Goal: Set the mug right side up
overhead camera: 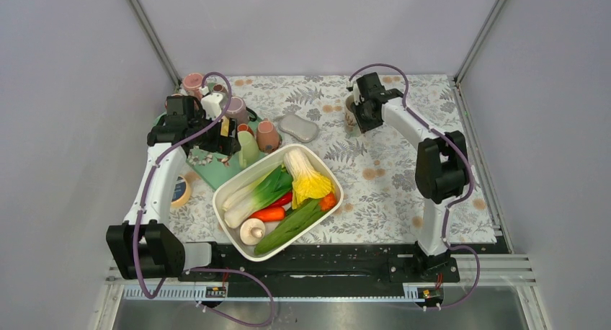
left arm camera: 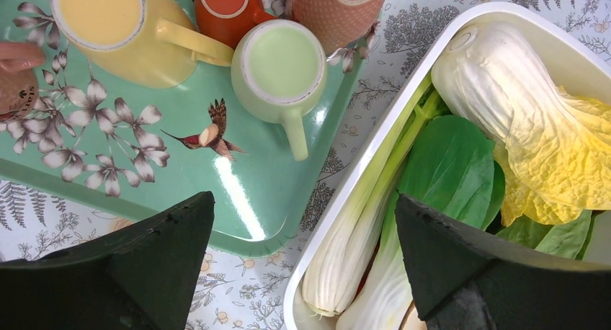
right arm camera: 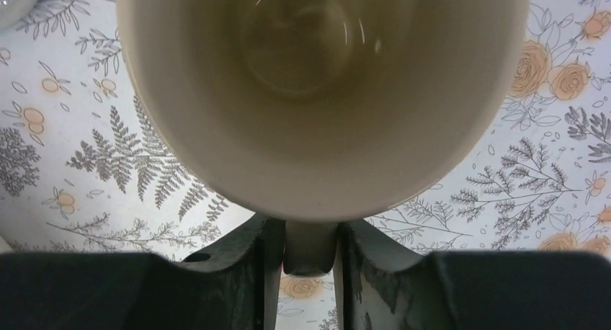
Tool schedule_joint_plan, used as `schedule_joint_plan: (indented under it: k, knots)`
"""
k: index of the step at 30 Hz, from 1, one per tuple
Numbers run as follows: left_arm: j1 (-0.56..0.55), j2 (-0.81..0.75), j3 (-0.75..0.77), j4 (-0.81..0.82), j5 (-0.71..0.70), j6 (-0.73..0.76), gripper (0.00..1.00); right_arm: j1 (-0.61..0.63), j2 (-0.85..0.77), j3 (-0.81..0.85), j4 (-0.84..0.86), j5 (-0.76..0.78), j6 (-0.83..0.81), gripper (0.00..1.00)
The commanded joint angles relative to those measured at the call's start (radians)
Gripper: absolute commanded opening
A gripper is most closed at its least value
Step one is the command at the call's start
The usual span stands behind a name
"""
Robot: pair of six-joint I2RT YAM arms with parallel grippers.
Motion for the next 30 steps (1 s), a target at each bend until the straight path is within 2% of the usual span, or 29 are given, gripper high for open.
schedule_joint_plan:
  k: [1,4,11,18,23,28,29,30]
  knots:
    - [0.002,-0.029,0.004,0.009,0.015,0.017,0.99,-0.009,0.036,0.089,0.059,0.016,0.005,0.32]
    - [0.001,-0.025,0.004,0.010,0.014,0.018,0.99,-0.016,0.069,0.125,0.077,0.018,0.018,0.26]
    - [0.002,-0.010,0.010,0.009,0.002,0.018,0.99,-0.021,0.186,0.278,0.093,0.051,0.014,0.22]
    - [0.001,-0.002,0.009,0.009,-0.009,0.026,0.99,-0.029,0.358,0.559,0.063,0.083,0.011,0.22]
    - [0.000,0.008,0.005,0.009,-0.010,0.030,0.99,-0.029,0.521,0.856,-0.062,0.080,-0.016,0.28]
    - [0.001,0.017,0.008,0.009,-0.012,0.038,0.99,-0.032,0.552,0.898,-0.051,0.054,-0.029,0.38]
    - [0.001,0.021,0.010,0.010,-0.010,0.040,0.99,-0.031,0.548,0.895,-0.049,0.054,-0.029,0.42]
    - [0.001,0.025,0.012,0.008,-0.009,0.043,0.99,-0.031,0.543,0.890,-0.048,0.053,-0.029,0.50]
